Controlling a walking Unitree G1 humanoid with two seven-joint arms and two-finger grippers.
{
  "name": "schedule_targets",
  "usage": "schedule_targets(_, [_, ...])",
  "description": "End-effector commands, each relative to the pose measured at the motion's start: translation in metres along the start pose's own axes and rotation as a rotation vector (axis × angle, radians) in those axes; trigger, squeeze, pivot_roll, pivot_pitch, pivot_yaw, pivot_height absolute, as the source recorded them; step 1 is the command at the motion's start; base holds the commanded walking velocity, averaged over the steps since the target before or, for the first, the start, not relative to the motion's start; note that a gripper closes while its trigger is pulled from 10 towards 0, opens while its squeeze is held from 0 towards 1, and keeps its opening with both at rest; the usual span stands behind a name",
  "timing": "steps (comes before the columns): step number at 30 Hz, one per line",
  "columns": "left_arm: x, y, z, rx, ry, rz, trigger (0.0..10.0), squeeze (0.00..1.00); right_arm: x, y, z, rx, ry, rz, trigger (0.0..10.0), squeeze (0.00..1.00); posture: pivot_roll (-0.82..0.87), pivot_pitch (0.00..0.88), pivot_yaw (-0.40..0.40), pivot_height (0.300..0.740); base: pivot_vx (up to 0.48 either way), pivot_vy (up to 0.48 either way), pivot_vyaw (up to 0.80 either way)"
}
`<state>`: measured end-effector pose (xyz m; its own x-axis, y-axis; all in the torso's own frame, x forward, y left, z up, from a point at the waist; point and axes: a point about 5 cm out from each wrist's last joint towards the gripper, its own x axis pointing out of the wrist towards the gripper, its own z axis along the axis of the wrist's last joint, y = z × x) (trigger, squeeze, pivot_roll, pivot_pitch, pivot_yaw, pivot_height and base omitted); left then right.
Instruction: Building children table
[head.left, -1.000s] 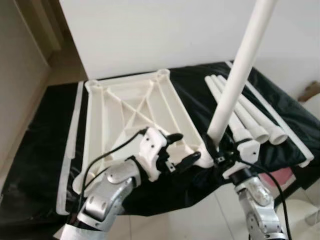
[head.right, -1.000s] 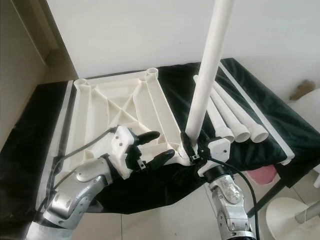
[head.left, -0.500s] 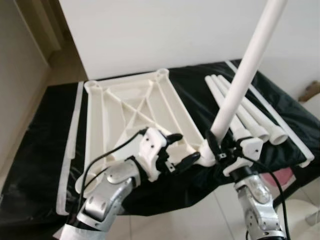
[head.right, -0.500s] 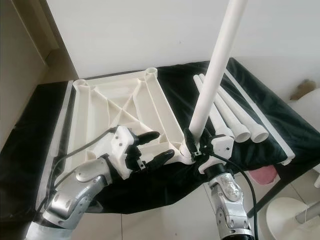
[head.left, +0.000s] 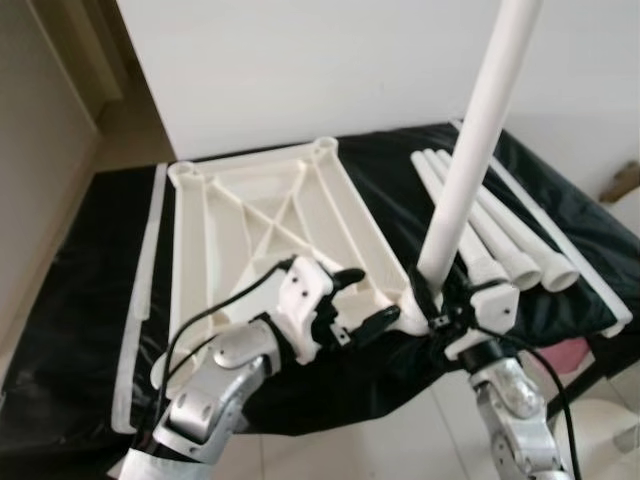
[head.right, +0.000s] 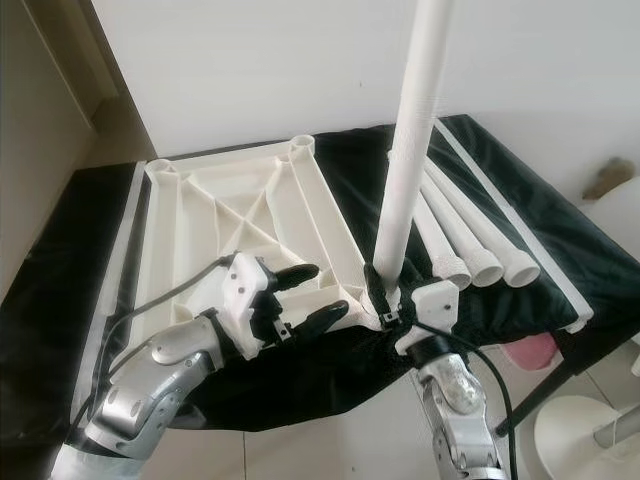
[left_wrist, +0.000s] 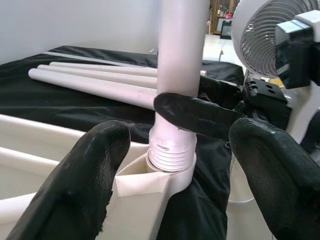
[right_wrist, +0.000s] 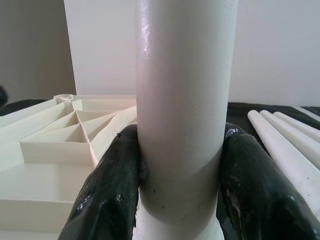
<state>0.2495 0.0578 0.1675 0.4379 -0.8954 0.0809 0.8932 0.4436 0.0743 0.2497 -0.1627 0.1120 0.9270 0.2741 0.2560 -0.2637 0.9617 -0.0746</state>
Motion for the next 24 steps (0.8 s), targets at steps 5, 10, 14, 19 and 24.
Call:
schedule_targets(5, [-0.001, -0.002, 0.000, 0.013, 0.015, -0.029, 10.0, 0.00, -0.027, 0.000, -0.038, 0.023, 0.229, -0.026, 10.0, 0.00, -0.01, 0.000, 0.087, 0.740, 0.000, 0.000, 0.00])
schedule_targets(10, [-0.001, -0.002, 0.000, 0.012, 0.016, -0.029, 10.0, 0.00, -0.025, -0.002, -0.039, 0.022, 0.243, -0.039, 10.0, 0.00, -0.01, 0.000, 0.089, 0.740, 0.000, 0.000, 0.00])
schedule_targets(14, [-0.001, -0.002, 0.001, 0.014, 0.016, -0.029, 10.0, 0.00, -0.021, -0.006, -0.037, -0.015, 0.232, -0.068, 10.0, 0.00, -0.01, 0.000, 0.084, 0.740, 0.000, 0.000, 0.00])
schedule_targets(19, [-0.001, -0.002, 0.001, 0.014, 0.015, -0.023, 10.0, 0.00, -0.021, -0.010, -0.038, -0.029, 0.232, -0.140, 10.0, 0.00, -0.01, 0.000, 0.080, 0.740, 0.000, 0.000, 0.00])
schedule_targets(24, [-0.001, -0.001, 0.001, 0.015, 0.014, -0.021, 10.0, 0.00, -0.019, -0.018, -0.040, -0.060, 0.245, -0.273, 10.0, 0.00, 0.00, 0.000, 0.076, 0.740, 0.000, 0.000, 0.00])
